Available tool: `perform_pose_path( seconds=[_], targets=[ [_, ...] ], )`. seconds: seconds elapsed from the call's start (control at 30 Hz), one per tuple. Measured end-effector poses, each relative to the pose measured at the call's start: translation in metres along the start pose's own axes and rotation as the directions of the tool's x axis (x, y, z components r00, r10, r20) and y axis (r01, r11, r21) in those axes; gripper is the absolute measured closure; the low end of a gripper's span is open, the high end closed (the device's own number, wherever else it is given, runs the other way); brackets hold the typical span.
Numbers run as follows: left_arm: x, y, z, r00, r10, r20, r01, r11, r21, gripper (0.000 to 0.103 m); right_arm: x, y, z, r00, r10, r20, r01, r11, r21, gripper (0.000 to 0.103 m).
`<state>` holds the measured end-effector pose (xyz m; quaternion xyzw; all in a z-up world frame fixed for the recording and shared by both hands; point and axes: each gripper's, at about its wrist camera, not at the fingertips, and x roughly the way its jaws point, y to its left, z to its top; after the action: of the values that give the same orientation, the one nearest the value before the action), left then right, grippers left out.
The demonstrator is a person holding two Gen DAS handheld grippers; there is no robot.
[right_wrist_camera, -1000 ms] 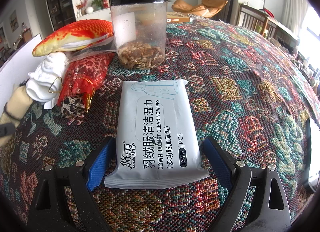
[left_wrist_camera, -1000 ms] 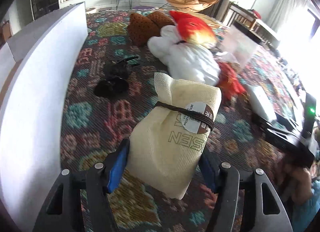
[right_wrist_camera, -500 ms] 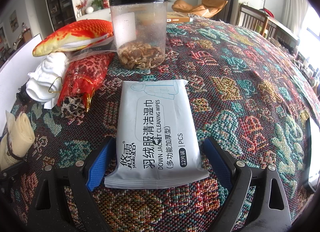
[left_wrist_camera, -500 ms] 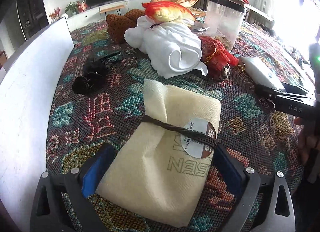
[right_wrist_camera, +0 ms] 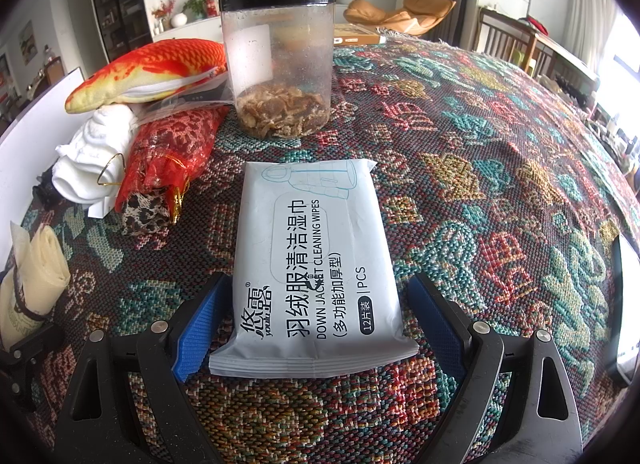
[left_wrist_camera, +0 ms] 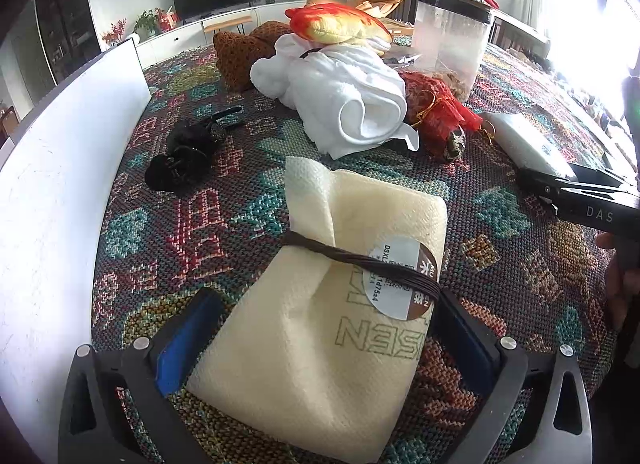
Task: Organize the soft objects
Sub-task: 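Close the left gripper on the cream bundle's strap and lift it, then carry the cream bundle and wipes packet into the white-walled box and open both grippers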
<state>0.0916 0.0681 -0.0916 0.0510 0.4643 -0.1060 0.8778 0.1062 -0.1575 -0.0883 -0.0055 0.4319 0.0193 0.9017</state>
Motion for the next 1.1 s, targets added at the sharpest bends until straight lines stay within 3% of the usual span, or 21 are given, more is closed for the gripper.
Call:
perform_pose_path(
  seconds=[0.97,1.0,1.07,1.1],
  targets=[
    [-0.005,-0.004,-0.002,1.0,0.02,-0.018,-0.02,1.0,-0.01,0.0,0.0,-0.001,0.0,1.0,0.005,0.002,-0.005,1.0,0.003,0.011],
    [-0.006,-0.005,-0.002,0.999,0.024,-0.027,-0.024,1.0,-0.017,0.001,-0.002,0.001,-0.003,1.0,0.015,0.007,-0.015,1.0,0.012,0.016],
    [-0.015,-0.009,-0.006,1.0,0.014,0.0,-0.014,1.0,-0.018,0.027,-0.006,-0.009,-0.003,0.997,0.069,0.038,-0.071,0.996,0.062,0.033],
    [-0.018,-0.011,-0.005,1.0,0.004,0.005,-0.004,1.0,-0.012,0.04,-0.009,-0.016,-0.003,0.994,0.094,0.054,-0.099,0.99,0.096,0.034]
  ],
)
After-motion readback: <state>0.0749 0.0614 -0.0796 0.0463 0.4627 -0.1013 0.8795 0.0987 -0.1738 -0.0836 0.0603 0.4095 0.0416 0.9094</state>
